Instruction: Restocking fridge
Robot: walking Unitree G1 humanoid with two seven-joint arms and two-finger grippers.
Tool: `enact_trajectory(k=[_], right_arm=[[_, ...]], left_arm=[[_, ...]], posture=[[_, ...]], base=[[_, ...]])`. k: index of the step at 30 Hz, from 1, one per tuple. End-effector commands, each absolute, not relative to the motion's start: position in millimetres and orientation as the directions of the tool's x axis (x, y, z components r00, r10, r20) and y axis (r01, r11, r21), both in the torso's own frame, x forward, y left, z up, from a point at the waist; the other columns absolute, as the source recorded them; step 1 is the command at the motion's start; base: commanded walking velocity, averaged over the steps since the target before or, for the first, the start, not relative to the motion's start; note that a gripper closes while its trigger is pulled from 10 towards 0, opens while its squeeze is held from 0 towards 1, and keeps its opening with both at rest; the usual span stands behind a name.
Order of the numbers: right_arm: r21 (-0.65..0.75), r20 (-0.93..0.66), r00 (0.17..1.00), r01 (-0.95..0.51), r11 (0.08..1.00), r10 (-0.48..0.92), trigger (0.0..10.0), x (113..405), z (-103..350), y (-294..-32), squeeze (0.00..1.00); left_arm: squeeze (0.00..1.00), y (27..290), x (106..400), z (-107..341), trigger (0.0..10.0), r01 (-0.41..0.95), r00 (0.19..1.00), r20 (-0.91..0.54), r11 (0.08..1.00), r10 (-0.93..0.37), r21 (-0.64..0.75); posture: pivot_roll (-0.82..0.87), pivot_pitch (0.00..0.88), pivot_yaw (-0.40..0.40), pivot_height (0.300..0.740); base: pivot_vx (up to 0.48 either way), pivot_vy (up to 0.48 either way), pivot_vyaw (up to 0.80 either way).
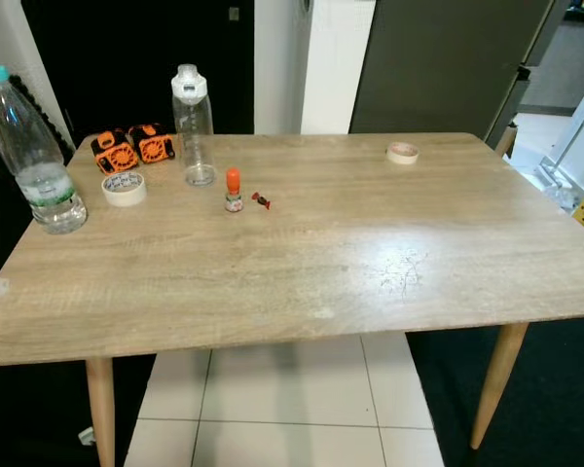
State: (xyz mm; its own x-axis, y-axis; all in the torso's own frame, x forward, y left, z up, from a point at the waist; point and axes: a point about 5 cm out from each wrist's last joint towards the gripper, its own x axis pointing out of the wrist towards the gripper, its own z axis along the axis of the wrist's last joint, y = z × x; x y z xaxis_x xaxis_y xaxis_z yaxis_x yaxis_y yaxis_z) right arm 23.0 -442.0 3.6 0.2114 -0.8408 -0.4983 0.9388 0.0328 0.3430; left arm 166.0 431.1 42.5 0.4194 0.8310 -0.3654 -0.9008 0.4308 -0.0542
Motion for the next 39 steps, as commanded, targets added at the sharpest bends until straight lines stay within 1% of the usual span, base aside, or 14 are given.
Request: enact_trajectory(k=[1, 2, 3, 6, 7, 10, 13, 15, 16, 17, 19, 26, 30, 39], right_arm=[[0.324, -0.534, 0.244, 0.943, 0.071, -0.81, 5.7, 33, -6, -432, 0.0], [0.324, -0.534, 0.244, 0.943, 0.071, -0.81, 5.7, 33, -6, -432, 0.0], [0.301, -0.572, 0.258, 0.949, 0.093, -0.779, 10.0, 39, -17, -420, 0.0], [0.286, -0.609, 0.286, 0.949, 0.132, -0.74, 10.0, 48, -28, -406, 0.0], [0.27, -0.649, 0.319, 0.945, 0.182, -0.691, 10.0, 60, -41, -387, 0.0], [0.262, -0.675, 0.358, 0.934, 0.244, -0.646, 10.0, 72, -50, -371, 0.0], [0.239, -0.731, 0.399, 0.91, 0.34, -0.554, 10.0, 90, -65, -341, 0.0], [0.239, -0.731, 0.399, 0.91, 0.34, -0.554, 10.0, 90, -65, -341, 0.0], [0.203, -0.764, 0.406, 0.889, 0.41, -0.501, 10.0, 96, -72, -326, 0.0], [0.203, -0.764, 0.406, 0.889, 0.41, -0.501, 10.0, 96, -72, -326, 0.0], [0.199, -0.782, 0.433, 0.855, 0.479, -0.448, 10.0, 105, -77, -311, 0.0], [0.234, -0.789, 0.498, 0.785, 0.574, -0.359, 10.0, 126, -81, -288, 0.0], [0.231, -0.792, 0.496, 0.782, 0.578, -0.355, 10.0, 128, -81, -287, 0.0], [0.232, -0.799, 0.504, 0.761, 0.605, -0.328, 10.0, 133, -81, -282, 0.0]], left_arm=[[0.0, 414, 154, 15, 10.0, -0.903, 0.367, -0.472, 0.429, 0.801, 0.025], [0.0, 414, 154, 15, 10.0, -0.903, 0.367, -0.472, 0.429, 0.801, 0.025], [0.0, 406, 147, 4, 10.0, -0.9, 0.346, -0.509, 0.433, 0.788, 0.058], [0.0, 396, 141, -9, 10.0, -0.886, 0.338, -0.552, 0.456, 0.762, 0.088], [0.0, 381, 136, -24, 10.0, -0.828, 0.349, -0.6, 0.536, 0.72, 0.162], [0.0, 366, 133, -36, 10.0, -0.764, 0.361, -0.644, 0.61, 0.674, 0.21], [0.0, 324, 132, -62, 10.0, -0.543, 0.428, -0.748, 0.806, 0.507, 0.236], [0.0, 324, 132, -62, 10.0, -0.543, 0.428, -0.748, 0.806, 0.507, 0.236], [0.0, 296, 130, -77, 10.0, -0.392, 0.447, -0.807, 0.896, 0.385, 0.209], [0.0, 296, 130, -77, 10.0, -0.392, 0.447, -0.807, 0.896, 0.385, 0.209], [0.0, 271, 124, -88, 10.0, -0.253, 0.443, -0.853, 0.951, 0.275, 0.175], [0.0, 238, 125, -98, 10.0, -0.166, 0.439, -0.887, 0.983, 0.147, 0.081], [0.0, 233, 129, -98, 10.0, -0.12, 0.444, -0.888, 0.99, 0.115, 0.069], [0.0, 223, 142, -95, 10.0, -0.051, 0.467, -0.881, 0.997, 0.069, 0.051]], posture=[[-0.01, 0.0, -0.017, 0.74], [-0.01, 0.0, -0.017, 0.74], [0.0, 0.0, -0.016, 0.74], [0.0, 0.0, -0.015, 0.74], [0.01, 0.0, -0.014, 0.74], [0.01, 0.0, -0.013, 0.74], [0.03, 0.0, -0.013, 0.74], [0.03, 0.0, -0.013, 0.74], [0.04, 0.0, -0.016, 0.74], [0.04, 0.0, -0.016, 0.74], [0.04, 0.0, -0.016, 0.74], [0.04, 0.0, -0.015, 0.74], [0.04, 0.0, -0.02, 0.74], [0.04, 0.0, -0.028, 0.74]], base=[[0.0, 0.0, 0.0], [0.0, 0.0, 0.0], [0.0, 0.0, 0.0], [0.0, 0.0, 0.0], [0.0, 0.0, 0.0], [0.0, 0.0, 0.0], [0.0, 0.0, 0.0], [0.0, 0.0, 0.0], [0.0, 0.0, 0.0], [0.0, 0.0, 0.0], [0.0, 0.0, 0.0], [0.0, 0.0, 0.0], [0.0, 0.0, 0.0], [0.0, -0.422, 0.0]])
